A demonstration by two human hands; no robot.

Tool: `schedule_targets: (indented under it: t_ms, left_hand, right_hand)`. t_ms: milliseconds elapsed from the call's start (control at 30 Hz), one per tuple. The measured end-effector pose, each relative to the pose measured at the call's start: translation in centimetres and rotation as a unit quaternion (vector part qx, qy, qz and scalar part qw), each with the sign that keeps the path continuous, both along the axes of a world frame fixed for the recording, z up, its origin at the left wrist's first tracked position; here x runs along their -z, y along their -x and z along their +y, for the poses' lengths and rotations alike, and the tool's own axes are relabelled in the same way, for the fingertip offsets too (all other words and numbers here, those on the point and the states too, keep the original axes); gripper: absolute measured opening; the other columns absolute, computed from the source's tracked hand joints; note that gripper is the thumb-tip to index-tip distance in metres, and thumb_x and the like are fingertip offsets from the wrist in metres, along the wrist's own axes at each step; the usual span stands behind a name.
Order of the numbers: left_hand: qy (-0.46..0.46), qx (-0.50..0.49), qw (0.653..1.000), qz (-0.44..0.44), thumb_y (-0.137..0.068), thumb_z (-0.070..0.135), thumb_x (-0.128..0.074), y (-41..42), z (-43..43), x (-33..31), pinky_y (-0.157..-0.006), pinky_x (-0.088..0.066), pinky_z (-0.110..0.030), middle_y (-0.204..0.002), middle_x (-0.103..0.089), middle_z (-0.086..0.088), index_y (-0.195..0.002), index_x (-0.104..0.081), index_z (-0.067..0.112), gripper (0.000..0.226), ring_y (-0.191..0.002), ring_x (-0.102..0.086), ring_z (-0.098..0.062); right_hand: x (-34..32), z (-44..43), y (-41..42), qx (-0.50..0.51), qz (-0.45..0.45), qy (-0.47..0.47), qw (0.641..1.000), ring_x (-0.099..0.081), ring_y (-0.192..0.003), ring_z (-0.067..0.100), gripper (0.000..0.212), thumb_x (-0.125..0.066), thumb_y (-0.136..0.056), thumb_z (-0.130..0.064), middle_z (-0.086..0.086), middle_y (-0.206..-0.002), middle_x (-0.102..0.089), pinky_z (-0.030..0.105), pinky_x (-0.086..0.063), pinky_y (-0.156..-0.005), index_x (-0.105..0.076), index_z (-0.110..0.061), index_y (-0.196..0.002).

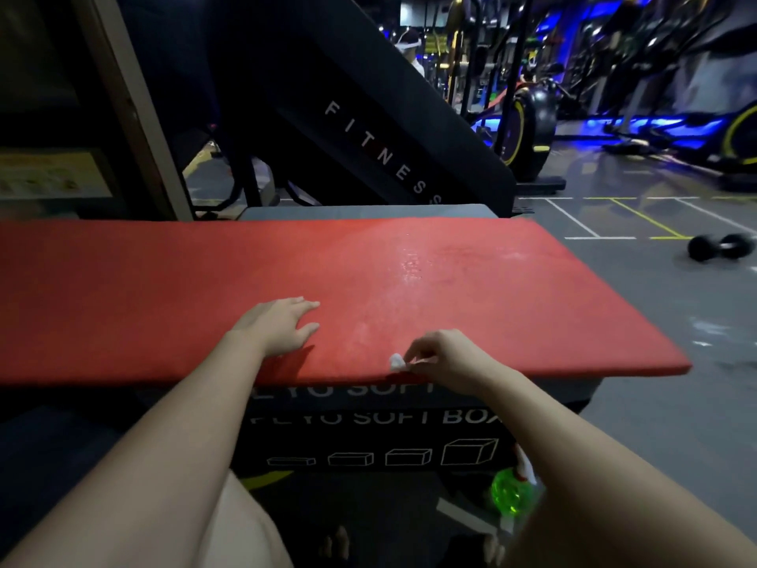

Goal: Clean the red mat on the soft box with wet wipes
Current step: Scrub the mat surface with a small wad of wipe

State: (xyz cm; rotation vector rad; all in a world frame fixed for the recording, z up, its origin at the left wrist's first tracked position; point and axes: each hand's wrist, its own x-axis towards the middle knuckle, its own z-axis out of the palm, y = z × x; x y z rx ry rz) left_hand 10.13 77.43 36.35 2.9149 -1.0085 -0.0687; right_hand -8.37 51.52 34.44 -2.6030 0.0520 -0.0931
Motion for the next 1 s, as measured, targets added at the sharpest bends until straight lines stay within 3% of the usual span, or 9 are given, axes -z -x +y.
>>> schedule_targets:
  t_ms: [100,200,333,433,533,667,833,1000]
  left_hand:
    - [0.04,0.019,0.999,0.015,-0.102,0.051,-0.048,-1.8,-3.2,1.6,-0.12,-0.033,-0.039,-0.163,-0.037,0.003,-0.153,-0.041,0.039,0.053,-0.147,-0.038,-0.02]
    - [0.043,0.045,0.998,0.014,-0.103,0.047,-0.047,-3.3,-6.2,2.7,-0.119,-0.033,-0.039,-0.163,-0.037,0.001,-0.153,-0.043,0.036,0.051,-0.146,-0.04,-0.024]
    - [0.078,0.036,0.996,0.008,-0.105,0.043,-0.048,-6.4,-8.6,3.5,-0.119,-0.031,-0.039,-0.161,-0.04,-0.004,-0.152,-0.047,0.029,0.049,-0.144,-0.042,-0.029]
    - [0.105,0.015,0.994,0.001,-0.105,0.041,-0.047,-9.1,-10.1,3.6,-0.119,-0.031,-0.039,-0.162,-0.039,-0.004,-0.152,-0.047,0.028,0.048,-0.146,-0.039,-0.028]
    - [0.107,0.01,0.994,-0.008,-0.106,0.042,-0.045,-11.6,-11.7,3.7,-0.12,-0.03,-0.042,-0.162,-0.037,-0.005,-0.152,-0.046,0.027,0.049,-0.147,-0.037,-0.029]
    - [0.153,0.015,0.988,-0.02,-0.106,0.041,-0.043,-13.4,-13.6,5.6,-0.123,-0.026,-0.045,-0.162,-0.039,-0.003,-0.15,-0.05,0.026,0.046,-0.149,-0.034,-0.024]
    - [0.143,0.013,0.989,-0.023,-0.107,0.046,-0.035,-14.5,-14.2,7.6,-0.127,-0.009,-0.044,-0.169,-0.022,0.004,-0.159,-0.03,0.034,0.054,-0.156,-0.014,-0.013]
    - [0.107,0.012,0.994,-0.019,-0.106,0.049,-0.029,-14.8,-14.6,8.0,-0.128,-0.001,-0.043,-0.171,-0.011,0.006,-0.161,-0.019,0.04,0.056,-0.157,-0.004,-0.01]
  right_hand:
    - [0.2,-0.8,-1.2,-0.009,-0.025,0.01,1.0,-0.062,-0.08,0.011,0.01,-0.068,-0.087,-0.027,-0.006,-0.087,-0.067,0.024,-0.045,-0.071,-0.075,-0.024,-0.093]
    - [0.6,-1.6,-3.0,0.012,-0.04,0.002,0.999,-0.059,-0.081,0.014,0.013,-0.066,-0.088,-0.032,-0.002,-0.089,-0.063,0.025,-0.045,-0.07,-0.075,-0.025,-0.094]
    - [0.1,-3.2,-4.9,0.011,-0.051,-0.064,0.997,-0.062,-0.08,0.008,0.034,-0.061,-0.08,-0.059,-0.006,-0.087,-0.064,0.025,-0.05,-0.07,-0.073,-0.029,-0.091]
    - [-0.6,-4.7,-6.1,-0.043,0.008,-0.039,0.998,-0.064,-0.079,0.003,0.012,-0.072,-0.085,-0.04,-0.01,-0.086,-0.067,0.024,-0.051,-0.071,-0.076,-0.031,-0.09]
    - [-0.5,-5.5,-7.1,-0.091,0.036,-0.014,0.995,-0.063,-0.08,0.004,0.01,-0.075,-0.083,-0.036,-0.011,-0.086,-0.067,0.022,-0.051,-0.072,-0.076,-0.03,-0.09]
    - [0.8,-6.4,-9.6,-0.087,-0.025,0.004,0.996,-0.059,-0.08,0.006,0.007,-0.072,-0.088,-0.026,-0.01,-0.09,-0.06,0.018,-0.046,-0.071,-0.073,-0.023,-0.093]
    - [2.2,-8.0,-12.5,-0.004,-0.065,-0.04,0.997,-0.057,-0.081,0.006,0.006,-0.069,-0.089,-0.033,-0.008,-0.088,-0.057,0.013,-0.042,-0.069,-0.071,-0.027,-0.09]
    - [1.5,-8.8,-13.6,-0.048,-0.007,0.014,0.999,-0.056,-0.079,0.004,0.009,-0.07,-0.089,-0.033,-0.012,-0.089,-0.058,0.013,-0.041,-0.069,-0.071,-0.025,-0.093]
